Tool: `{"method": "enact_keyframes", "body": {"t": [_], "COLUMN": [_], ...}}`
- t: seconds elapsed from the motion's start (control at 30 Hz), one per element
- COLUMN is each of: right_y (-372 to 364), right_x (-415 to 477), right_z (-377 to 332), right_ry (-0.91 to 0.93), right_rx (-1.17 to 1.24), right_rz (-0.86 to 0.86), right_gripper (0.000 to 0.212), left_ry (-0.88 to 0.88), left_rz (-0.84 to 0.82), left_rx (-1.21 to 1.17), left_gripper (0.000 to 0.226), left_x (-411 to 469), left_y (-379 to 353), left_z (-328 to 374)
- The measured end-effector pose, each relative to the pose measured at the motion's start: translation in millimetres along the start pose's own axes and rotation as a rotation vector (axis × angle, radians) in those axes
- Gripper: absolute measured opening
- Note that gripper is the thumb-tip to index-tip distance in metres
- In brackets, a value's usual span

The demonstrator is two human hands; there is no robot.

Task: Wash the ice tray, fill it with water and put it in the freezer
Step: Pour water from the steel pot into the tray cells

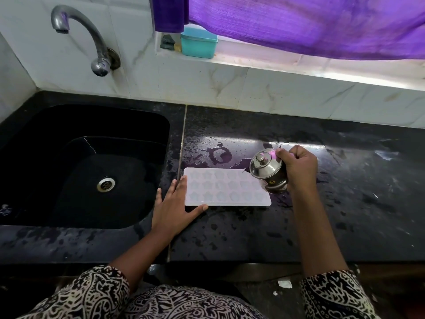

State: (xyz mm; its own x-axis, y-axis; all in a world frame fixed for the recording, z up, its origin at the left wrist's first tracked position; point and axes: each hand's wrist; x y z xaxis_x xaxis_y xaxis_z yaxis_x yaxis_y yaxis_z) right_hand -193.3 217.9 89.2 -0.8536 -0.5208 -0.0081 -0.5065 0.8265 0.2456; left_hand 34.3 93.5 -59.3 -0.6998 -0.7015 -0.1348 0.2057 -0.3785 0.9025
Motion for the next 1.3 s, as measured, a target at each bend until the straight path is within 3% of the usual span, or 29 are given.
{"method": "enact_keyframes", "body": {"t": [0.73,1.03,1.3], "right_y": [-1,10,15], "right_x": [5,15,13], "right_z": [2,10,15], "right_ry": [0.005,-0.126,-0.075], "right_rx": [0.019,0.327,0.206], "right_rz": [0.003,0.015,0.052], "right_gripper": [0.032,0.034,0.038], "left_ry": [-0.001,-0.001,0.000], "left_rz": [0.009,0.010,0.010], "left_rx": [0.010,-0.003,-0.002], "left_gripper": [0.105,0.106,0.106], "left_x": [0,0,-1], "left_y": [2,2,2], "left_z": [0,2,2]}}
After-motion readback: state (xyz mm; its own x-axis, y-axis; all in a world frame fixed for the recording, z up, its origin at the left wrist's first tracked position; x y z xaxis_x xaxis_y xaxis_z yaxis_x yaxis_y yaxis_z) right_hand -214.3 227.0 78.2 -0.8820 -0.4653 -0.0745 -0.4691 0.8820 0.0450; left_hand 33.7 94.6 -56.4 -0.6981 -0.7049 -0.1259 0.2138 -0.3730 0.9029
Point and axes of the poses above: each hand's wrist, its own x-axis towards the middle knuckle, its own y-axis out of the back of the hand, z = x × y, and after that the axes turned 10 degrees about -z, right-handed
